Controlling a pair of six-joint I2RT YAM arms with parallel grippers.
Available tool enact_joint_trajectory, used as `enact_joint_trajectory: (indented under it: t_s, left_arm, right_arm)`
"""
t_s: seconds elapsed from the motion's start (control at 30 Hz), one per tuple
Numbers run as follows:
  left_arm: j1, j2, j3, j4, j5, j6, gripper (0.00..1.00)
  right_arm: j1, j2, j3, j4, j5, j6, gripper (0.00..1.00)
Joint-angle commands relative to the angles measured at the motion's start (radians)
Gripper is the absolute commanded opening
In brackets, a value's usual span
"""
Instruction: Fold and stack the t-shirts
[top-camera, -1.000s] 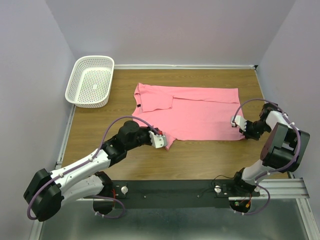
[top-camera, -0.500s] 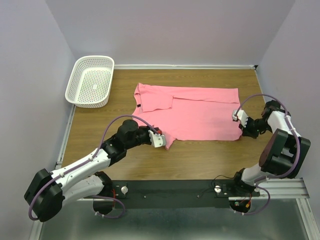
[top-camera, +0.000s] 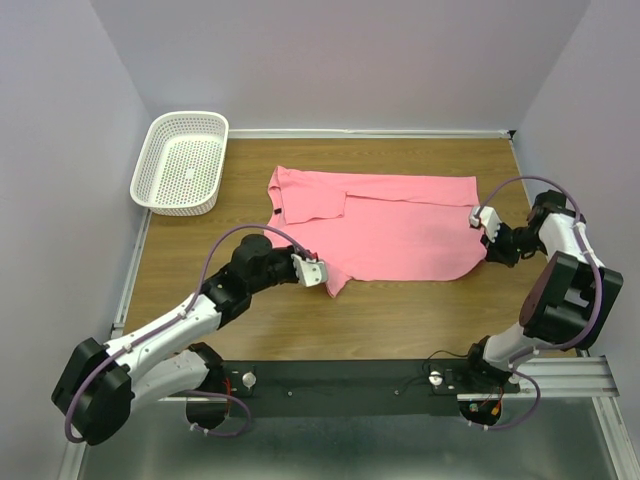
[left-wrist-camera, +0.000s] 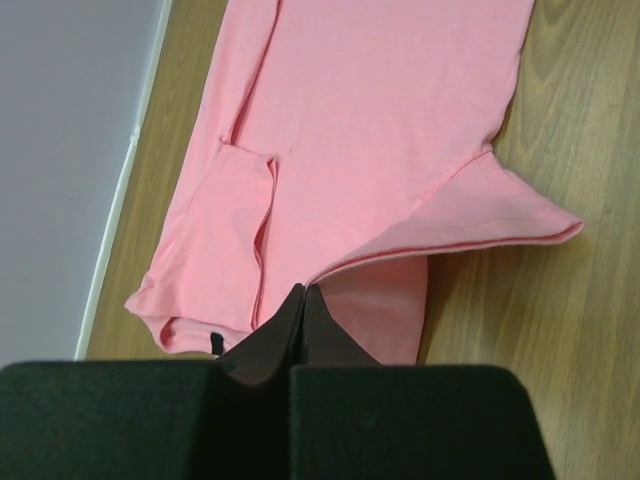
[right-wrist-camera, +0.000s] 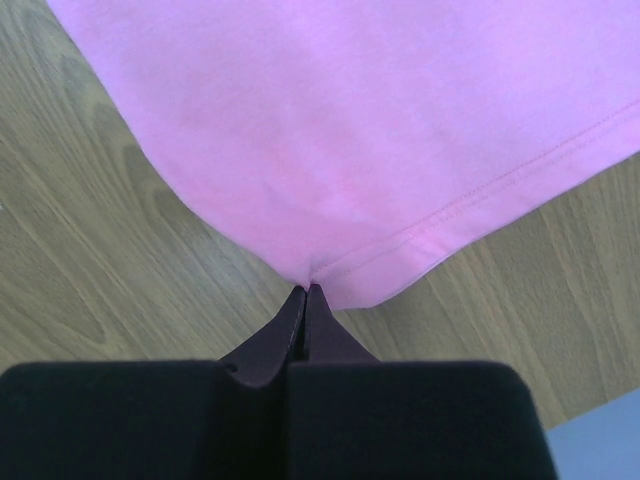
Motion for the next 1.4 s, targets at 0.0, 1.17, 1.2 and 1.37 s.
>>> enact_joint_trajectory:
  t_s: [0.0,1.17,1.2,1.37]
  left_arm:
    - [0.038,0.003,0.037,-0.002,0.038,-0.003,0.00]
    - [0.227,0.325,0.288,0.028,0.108,0.089,0.00]
    - [0.232,0.332,0.294,0.028,0.109,0.089,0.00]
    - [0.251,0.380,0.339,0.025,0.115,0.098,0.00]
  right_arm:
    - [0.000,0.035,0.031,0.003,-0.025,0.037,0.01]
    - [-0.034,0.244,0.147,0.118,-0.006,0.197,0.00]
    - [-0.034,0.248,0.150,0.120,-0.008,0.200,0.01]
    - [-0.036,0.271,0.169,0.129,-0.009,0.226,0.01]
